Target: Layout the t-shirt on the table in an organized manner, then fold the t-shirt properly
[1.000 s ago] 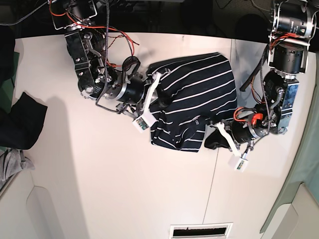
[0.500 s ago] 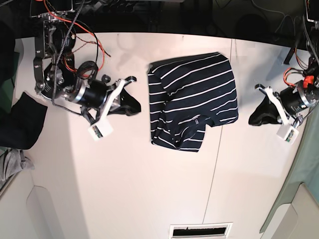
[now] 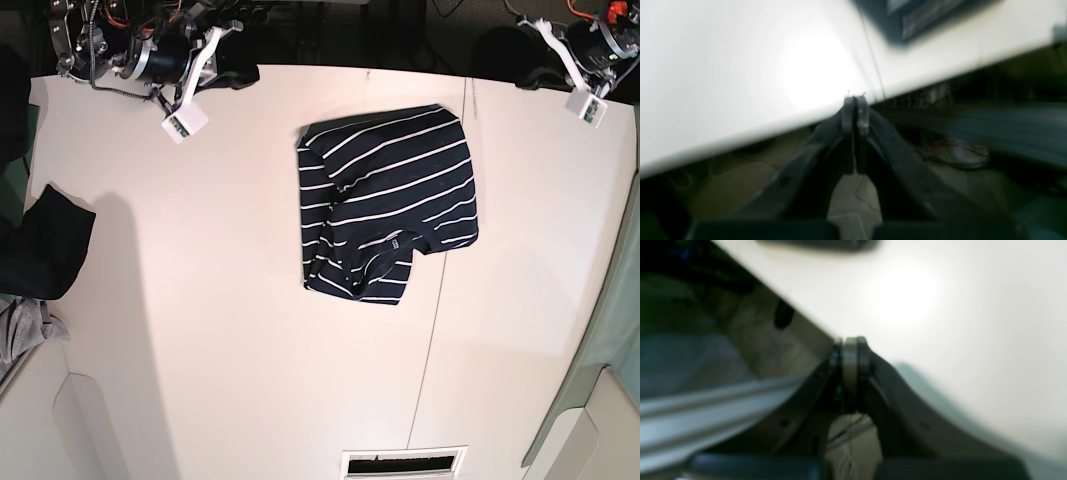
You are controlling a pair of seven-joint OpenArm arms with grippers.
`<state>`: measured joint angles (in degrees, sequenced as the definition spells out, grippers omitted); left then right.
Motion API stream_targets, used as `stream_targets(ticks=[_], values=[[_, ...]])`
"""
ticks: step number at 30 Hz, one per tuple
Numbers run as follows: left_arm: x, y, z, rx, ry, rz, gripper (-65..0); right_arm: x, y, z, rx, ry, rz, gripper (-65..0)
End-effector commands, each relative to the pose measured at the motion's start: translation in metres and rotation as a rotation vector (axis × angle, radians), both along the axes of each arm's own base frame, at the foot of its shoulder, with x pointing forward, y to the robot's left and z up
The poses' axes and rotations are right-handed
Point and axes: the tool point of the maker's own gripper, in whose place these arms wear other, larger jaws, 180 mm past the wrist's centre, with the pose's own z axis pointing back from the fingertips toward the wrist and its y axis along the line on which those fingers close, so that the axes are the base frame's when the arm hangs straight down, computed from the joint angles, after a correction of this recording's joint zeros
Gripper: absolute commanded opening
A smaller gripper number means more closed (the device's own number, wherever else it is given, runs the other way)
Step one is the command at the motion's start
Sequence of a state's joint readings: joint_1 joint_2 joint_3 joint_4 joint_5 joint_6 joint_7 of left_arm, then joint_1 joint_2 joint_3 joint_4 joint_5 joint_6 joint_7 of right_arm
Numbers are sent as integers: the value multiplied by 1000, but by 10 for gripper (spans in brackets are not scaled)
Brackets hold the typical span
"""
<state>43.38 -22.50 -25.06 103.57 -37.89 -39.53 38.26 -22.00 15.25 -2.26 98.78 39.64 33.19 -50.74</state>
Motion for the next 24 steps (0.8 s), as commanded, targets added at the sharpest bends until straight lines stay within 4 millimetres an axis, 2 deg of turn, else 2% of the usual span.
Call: stream_targets(ticks=[1,7,10,13,16,19,21,24], values=[[-8,1,-2,2,14,-4,-650,-6,5,5,24,-11,25,-650],[-63,-2,-50,10,204,-4,-650,-66,11,-19,-87,51,269,-650],[-90,-7,-75,41,265,-58,-650,-87,11,-30,-125,38,369,-650],[-119,-12,-104,80,353,-141,-650,-99,13,-40,-147,6,424,-650],[-130,7,-138,193,448,-72,-650,-108,14,-53,-157,-1,445,-650],[-129,14,-165,240,512,-26,-650,-118,11,-70,-185,16,448,-650],[-131,8,-175,222,543,-17,-650,-127,5,-83,-241,34,482,-650],[-137,-4,-178,186,555,-65,-650,-142,-1,-96,-313,86,524,-650]])
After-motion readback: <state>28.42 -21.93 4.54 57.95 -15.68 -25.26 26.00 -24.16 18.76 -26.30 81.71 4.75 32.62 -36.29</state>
